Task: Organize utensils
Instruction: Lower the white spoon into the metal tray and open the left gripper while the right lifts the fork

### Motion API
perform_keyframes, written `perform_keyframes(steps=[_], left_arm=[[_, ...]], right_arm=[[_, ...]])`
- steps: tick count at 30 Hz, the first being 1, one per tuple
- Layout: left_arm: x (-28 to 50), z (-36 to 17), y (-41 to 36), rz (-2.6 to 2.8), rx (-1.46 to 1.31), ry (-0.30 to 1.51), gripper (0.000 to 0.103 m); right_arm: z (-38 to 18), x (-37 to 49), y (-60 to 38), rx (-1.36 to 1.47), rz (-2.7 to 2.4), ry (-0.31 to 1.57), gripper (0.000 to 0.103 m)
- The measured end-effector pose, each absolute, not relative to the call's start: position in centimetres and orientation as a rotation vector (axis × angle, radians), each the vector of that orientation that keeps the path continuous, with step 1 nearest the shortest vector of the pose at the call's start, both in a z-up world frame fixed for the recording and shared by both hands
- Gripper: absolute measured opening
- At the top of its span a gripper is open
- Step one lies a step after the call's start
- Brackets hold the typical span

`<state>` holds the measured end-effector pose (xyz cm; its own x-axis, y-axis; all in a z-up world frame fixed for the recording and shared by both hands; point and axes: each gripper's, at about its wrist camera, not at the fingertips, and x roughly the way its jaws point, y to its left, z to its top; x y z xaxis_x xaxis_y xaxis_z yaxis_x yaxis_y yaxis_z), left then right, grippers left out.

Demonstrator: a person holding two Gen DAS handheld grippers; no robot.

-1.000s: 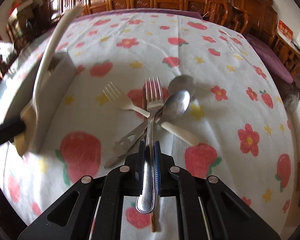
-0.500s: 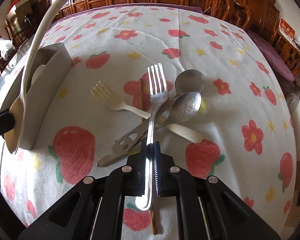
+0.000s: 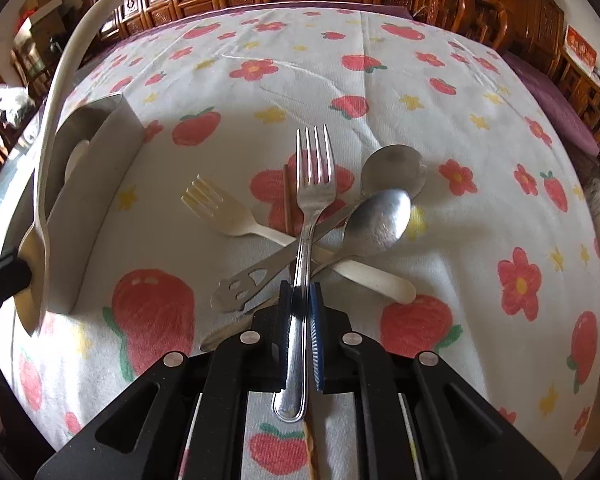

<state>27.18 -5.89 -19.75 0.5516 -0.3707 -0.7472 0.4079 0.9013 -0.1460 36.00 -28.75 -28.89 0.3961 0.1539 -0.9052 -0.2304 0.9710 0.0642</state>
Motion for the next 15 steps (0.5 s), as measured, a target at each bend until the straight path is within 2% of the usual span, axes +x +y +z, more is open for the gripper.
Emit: perform_keyframes(steps=[10,13,15], left_arm=[[27.0,-19.6,-5.9,-0.465,0.043,0.87,0.001],[27.1,-19.5,-5.7,-0.464,0.041,0.868,0.001],[27.2,-19.5,-5.6,-0.462,0.037,0.867,0.001]], right_arm=[[-28.9,36.1,-28.4,-0.095,0.251,1.14,0.009],[-28.4,35.4,-28.1,-0.129,0.25,1.099,0.003],[-28.1,35.1,-28.0,-0.142,0.247,1.088,0.003]])
